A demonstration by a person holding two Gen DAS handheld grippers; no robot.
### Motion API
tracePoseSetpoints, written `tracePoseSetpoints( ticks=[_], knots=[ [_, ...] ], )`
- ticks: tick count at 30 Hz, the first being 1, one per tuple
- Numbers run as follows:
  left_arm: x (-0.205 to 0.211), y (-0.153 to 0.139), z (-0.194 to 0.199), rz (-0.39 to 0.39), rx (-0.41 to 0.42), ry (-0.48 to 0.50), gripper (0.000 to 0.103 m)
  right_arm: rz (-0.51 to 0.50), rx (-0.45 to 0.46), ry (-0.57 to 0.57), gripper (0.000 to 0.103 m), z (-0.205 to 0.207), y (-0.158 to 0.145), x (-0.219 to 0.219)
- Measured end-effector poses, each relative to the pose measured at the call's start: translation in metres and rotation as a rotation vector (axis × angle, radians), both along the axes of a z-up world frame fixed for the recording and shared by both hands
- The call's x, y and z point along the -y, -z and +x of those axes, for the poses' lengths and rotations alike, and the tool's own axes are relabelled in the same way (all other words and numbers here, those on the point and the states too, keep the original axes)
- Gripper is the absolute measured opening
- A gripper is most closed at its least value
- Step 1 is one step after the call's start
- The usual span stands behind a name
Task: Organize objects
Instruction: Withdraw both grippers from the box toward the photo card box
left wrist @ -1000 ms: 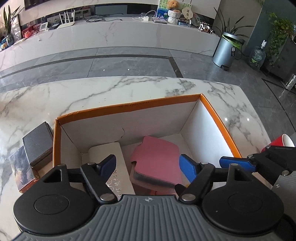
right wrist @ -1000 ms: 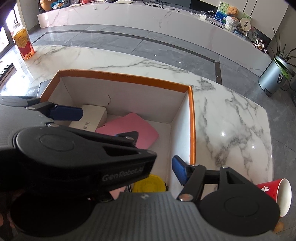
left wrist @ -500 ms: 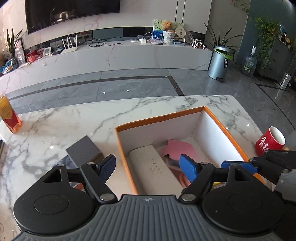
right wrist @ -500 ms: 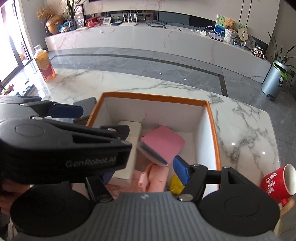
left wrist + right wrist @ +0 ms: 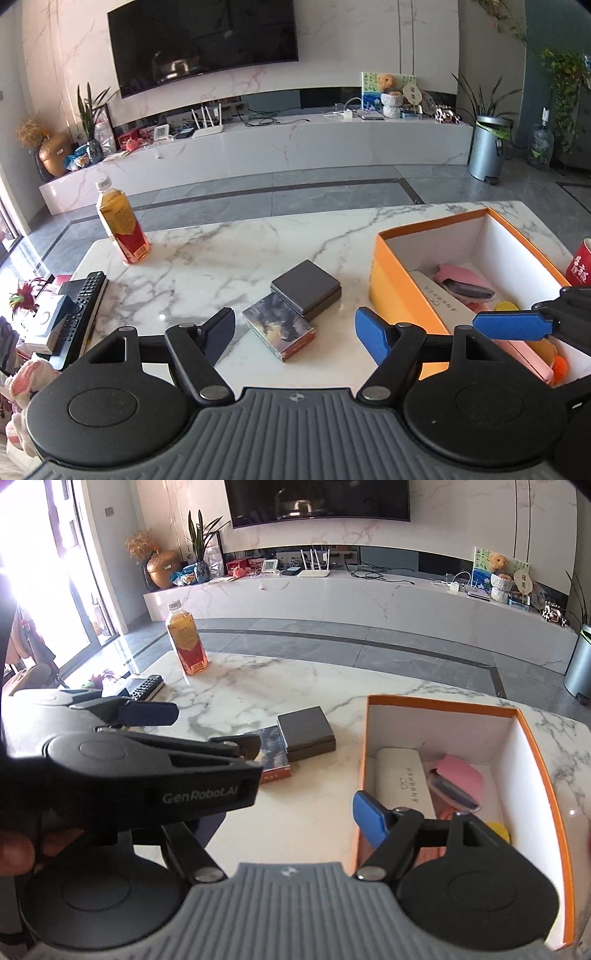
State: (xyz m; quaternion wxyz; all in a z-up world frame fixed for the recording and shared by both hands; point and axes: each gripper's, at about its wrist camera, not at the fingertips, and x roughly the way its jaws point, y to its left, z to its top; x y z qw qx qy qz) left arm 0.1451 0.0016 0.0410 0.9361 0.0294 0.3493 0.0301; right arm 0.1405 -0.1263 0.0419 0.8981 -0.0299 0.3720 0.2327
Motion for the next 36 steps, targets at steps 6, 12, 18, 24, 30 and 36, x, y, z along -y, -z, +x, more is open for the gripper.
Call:
tracePoseSetpoints(
  ticks=[6,12,18,24,30,36],
  knots=[
    [-0.038,0.033,0.002,-0.058,0.047,-0.069,0.086,0.011,0.022,-0.004,0.077,0.003,0.023,-0.027],
    [-0.056,0.046,0.007,-0.022,0.056,-0.064,0.094,-0.020,0.055,-0.047,0.077,0.011,0.051,-0.053],
    [-0.076,0.064,0.007,-0.012,0.050,-0.084,0.094,-0.052,-0.003,-0.056,0.077,0.024,0.072,-0.069],
    [-0.101,0.066,0.010,-0.068,-0.008,-0.117,0.094,-0.043,-0.054,-0.051,0.082,0.048,0.077,-0.085],
    [-0.130,0.065,0.008,-0.178,-0.012,-0.163,0.094,-0.115,-0.112,-0.071,0.082,0.088,0.094,-0.116],
    [-0.145,0.077,0.012,-0.224,-0.092,-0.185,0.094,-0.137,-0.186,-0.025,0.082,0.126,0.119,-0.128]
  ],
)
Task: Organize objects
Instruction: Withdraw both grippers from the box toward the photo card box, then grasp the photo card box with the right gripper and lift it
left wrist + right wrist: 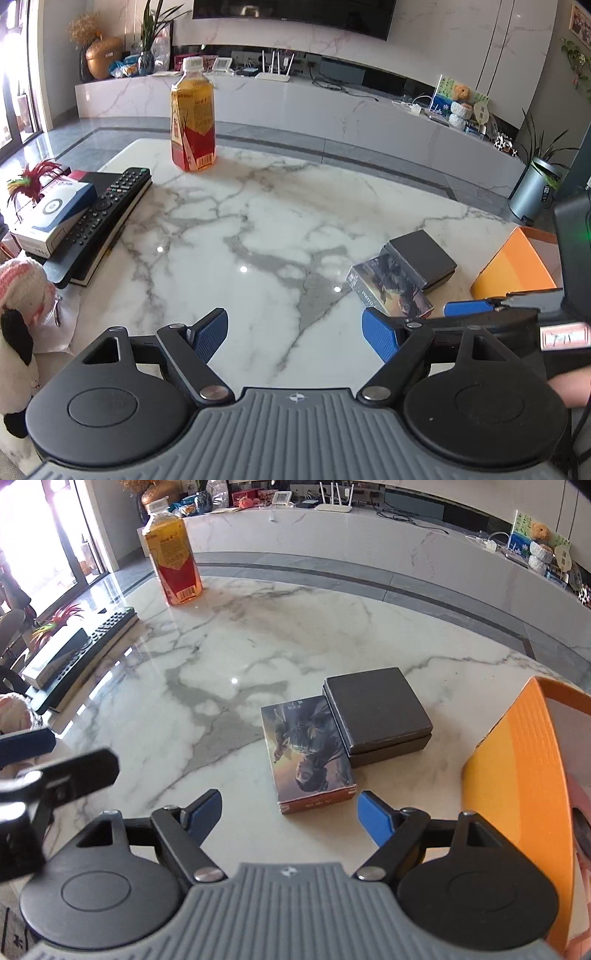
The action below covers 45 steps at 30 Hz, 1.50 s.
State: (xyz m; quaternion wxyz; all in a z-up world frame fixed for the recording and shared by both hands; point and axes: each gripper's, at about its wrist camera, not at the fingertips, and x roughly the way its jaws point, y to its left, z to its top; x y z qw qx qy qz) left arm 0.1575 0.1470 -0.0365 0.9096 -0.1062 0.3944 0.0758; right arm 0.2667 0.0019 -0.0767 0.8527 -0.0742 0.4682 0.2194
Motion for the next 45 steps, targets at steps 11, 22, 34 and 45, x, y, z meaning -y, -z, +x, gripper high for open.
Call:
tracePoseSetpoints(
  ticks=[11,22,34,45],
  knots=[
    [-0.007,0.016,0.004,-0.010,-0.081,-0.005,0.094,-0.074,-0.038,0.018,0.079,0.035,0.027,-0.017],
    [-0.011,0.016,0.037,-0.099,-0.138,0.000,0.094,-0.079,-0.011,0.000,0.064,0.029,0.026,-0.013],
    [0.044,0.019,0.137,0.084,-0.157,0.342,0.094,-0.106,-0.085,0.058,0.064,0.008,0.024,0.014],
    [0.055,0.031,0.143,0.175,-0.143,0.502,0.094,-0.089,-0.109,-0.012,0.060,0.019,-0.026,0.045]
  ],
)
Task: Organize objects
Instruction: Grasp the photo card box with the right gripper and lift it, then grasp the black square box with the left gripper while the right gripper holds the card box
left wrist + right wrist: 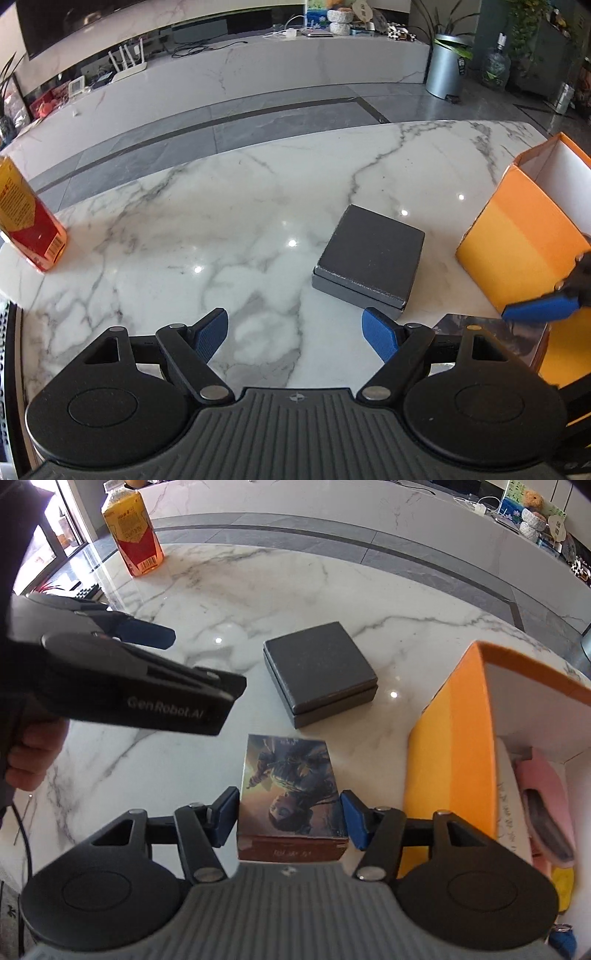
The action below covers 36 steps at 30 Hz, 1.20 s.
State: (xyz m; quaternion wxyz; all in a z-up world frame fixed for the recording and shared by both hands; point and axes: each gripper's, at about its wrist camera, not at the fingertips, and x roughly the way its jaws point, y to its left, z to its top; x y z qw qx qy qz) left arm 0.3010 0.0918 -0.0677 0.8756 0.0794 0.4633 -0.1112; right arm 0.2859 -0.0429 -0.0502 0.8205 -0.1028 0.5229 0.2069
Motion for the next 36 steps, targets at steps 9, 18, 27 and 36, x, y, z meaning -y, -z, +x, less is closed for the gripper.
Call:
tracePoseSetpoints(
  ticks=[9,18,27,36],
  knots=[
    [0.009,0.006,0.002,0.062,-0.008,0.125,0.094,-0.074,-0.005,-0.175,0.060,0.031,-0.043,0.001],
    [0.046,0.010,0.022,0.092,-0.026,0.240,0.094,-0.152,-0.047,-0.326,0.060,0.046,-0.065,0.004],
    [0.062,0.021,0.051,0.158,-0.147,0.324,0.096,-0.152,-0.093,-0.355,0.060,0.058,-0.070,0.019],
    [0.059,0.042,0.072,0.100,-0.241,0.310,0.094,-0.122,-0.074,-0.347,0.060,0.059,-0.072,0.026]
  ],
)
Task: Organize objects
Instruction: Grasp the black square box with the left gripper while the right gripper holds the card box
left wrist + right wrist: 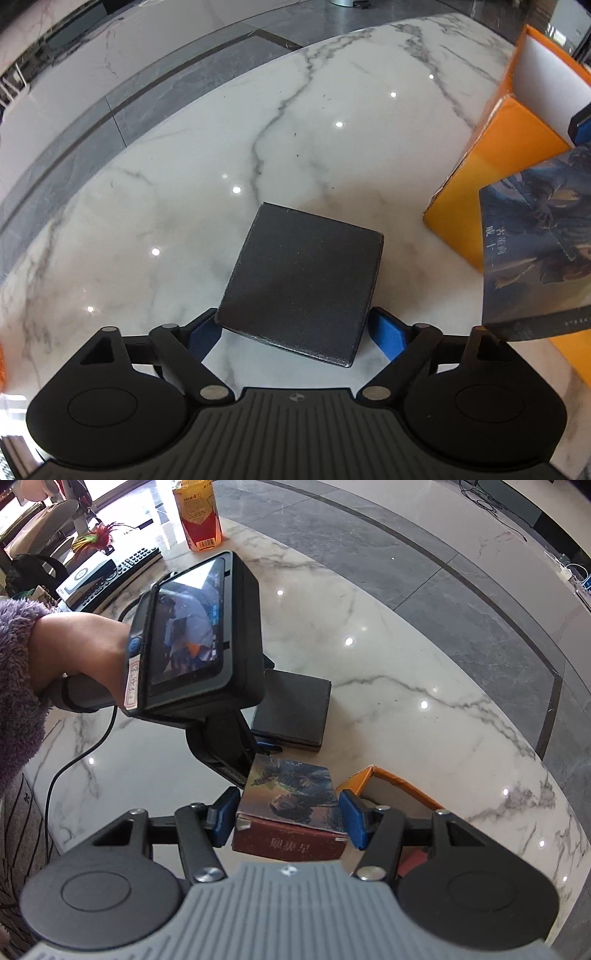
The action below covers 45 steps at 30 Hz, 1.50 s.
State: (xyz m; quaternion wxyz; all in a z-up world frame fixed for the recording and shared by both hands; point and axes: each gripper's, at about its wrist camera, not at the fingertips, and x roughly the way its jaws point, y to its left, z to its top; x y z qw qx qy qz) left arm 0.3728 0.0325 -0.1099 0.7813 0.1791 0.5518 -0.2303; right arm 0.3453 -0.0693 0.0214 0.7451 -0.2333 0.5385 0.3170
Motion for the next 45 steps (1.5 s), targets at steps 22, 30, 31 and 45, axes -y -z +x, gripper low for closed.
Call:
tracePoseSetpoints(
  ticks=[22,30,31,45],
  knots=[
    [-0.044,-0.008,-0.158,-0.005,-0.026,-0.378,0.093,0.069,0.110,0.121,0.061,-0.114,0.045,-0.010],
    [-0.046,-0.009,-0.228,-0.026,0.019,-0.528,0.094,0.101,0.078,0.268,0.060,-0.181,0.098,-0.020],
    [-0.047,-0.009,-0.232,-0.029,0.032,-0.534,0.094,0.119,0.055,0.292,0.059,-0.186,0.103,-0.017],
    [-0.053,-0.002,-0.239,-0.038,0.073,-0.510,0.101,0.202,0.135,0.399,0.064,-0.209,0.125,-0.004]
  ],
)
